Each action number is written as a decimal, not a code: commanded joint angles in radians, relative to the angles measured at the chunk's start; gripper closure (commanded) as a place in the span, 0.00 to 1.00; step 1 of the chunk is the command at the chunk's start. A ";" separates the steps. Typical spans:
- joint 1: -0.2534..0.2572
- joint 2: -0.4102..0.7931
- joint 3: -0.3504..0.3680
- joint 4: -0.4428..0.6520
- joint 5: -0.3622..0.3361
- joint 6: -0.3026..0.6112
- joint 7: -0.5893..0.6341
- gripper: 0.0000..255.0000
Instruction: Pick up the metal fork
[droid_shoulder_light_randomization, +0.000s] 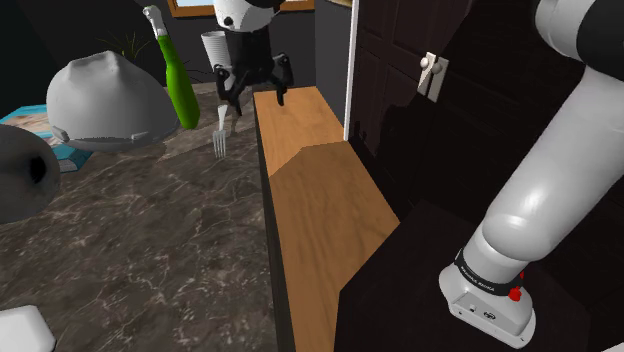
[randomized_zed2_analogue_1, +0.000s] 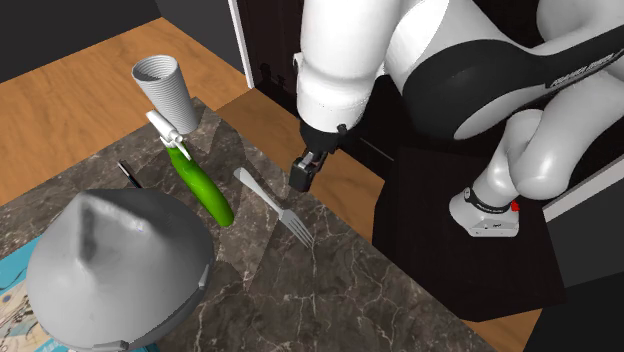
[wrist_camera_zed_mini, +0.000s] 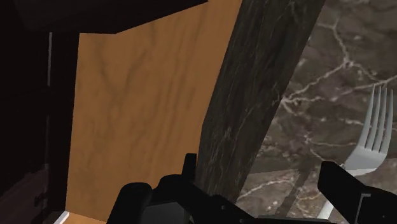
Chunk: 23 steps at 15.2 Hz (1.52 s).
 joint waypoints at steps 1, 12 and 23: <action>0.020 0.103 0.028 0.106 -0.061 -0.022 0.099 0.00; 0.150 0.399 0.028 0.411 -0.236 -0.081 0.317 0.00; 0.137 0.383 0.029 0.351 -0.228 -0.036 0.321 1.00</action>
